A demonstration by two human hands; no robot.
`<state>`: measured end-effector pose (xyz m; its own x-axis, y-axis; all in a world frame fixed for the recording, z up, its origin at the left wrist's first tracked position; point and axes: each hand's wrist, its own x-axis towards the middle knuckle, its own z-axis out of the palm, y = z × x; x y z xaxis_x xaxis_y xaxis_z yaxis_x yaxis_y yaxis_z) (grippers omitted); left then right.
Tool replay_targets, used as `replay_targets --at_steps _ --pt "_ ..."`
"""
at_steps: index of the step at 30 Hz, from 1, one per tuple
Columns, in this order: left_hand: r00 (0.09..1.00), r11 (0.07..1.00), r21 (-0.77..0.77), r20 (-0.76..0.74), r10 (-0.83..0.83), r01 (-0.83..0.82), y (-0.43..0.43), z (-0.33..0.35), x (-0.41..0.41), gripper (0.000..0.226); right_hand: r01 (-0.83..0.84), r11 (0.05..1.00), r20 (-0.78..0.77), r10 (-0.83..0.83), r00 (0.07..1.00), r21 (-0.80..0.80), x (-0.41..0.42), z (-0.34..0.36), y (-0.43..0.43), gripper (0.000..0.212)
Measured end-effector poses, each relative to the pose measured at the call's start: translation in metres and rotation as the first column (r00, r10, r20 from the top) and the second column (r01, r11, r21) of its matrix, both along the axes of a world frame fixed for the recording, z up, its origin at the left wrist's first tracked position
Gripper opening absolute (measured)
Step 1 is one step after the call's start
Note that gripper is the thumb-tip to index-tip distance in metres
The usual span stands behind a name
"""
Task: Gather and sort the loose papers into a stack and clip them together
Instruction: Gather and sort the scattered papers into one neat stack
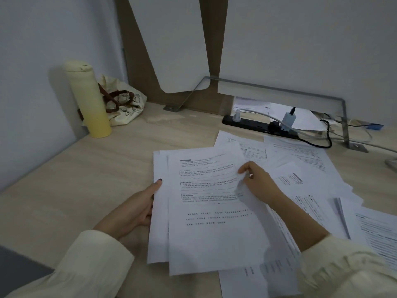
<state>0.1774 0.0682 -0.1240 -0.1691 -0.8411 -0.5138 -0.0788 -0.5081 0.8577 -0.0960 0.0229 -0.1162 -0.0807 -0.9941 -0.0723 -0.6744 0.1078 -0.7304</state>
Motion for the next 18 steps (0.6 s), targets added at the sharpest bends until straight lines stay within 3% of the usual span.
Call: replay_targets --at_steps 4,7,10,13,15,18 --pt "0.999 0.991 -0.127 0.002 0.043 -0.042 -0.002 -0.004 -0.013 0.029 -0.026 1.0 0.005 0.026 1.0 -0.015 0.015 -0.006 -0.007 0.024" --pt "0.986 0.956 -0.293 0.155 0.056 -0.008 0.003 -0.007 -0.022 0.039 -0.026 1.0 0.05 0.026 0.998 -0.004 0.022 -0.013 -0.006 0.026" --pt "0.96 0.877 -0.467 0.178 0.215 -0.11 0.011 -0.002 -0.029 0.036 0.075 0.997 0.148 -0.074 0.986 0.003 0.016 -0.017 -0.005 0.053" --pt "0.964 0.81 -0.552 0.036 0.263 -0.2 0.019 0.007 -0.031 0.029 0.058 0.988 0.448 -0.118 0.886 0.144 0.006 -0.007 0.007 0.071" --pt "0.964 0.78 -0.578 -0.053 0.26 -0.242 0.024 0.015 -0.033 0.031 -0.077 0.982 0.631 -0.049 0.774 0.171 0.001 0.006 0.018 0.06" --pt "0.967 0.737 -0.63 -0.111 0.227 -0.245 0.028 0.031 -0.04 0.03 -0.136 0.99 0.765 0.066 0.64 0.028 -0.009 0.035 0.037 0.034"
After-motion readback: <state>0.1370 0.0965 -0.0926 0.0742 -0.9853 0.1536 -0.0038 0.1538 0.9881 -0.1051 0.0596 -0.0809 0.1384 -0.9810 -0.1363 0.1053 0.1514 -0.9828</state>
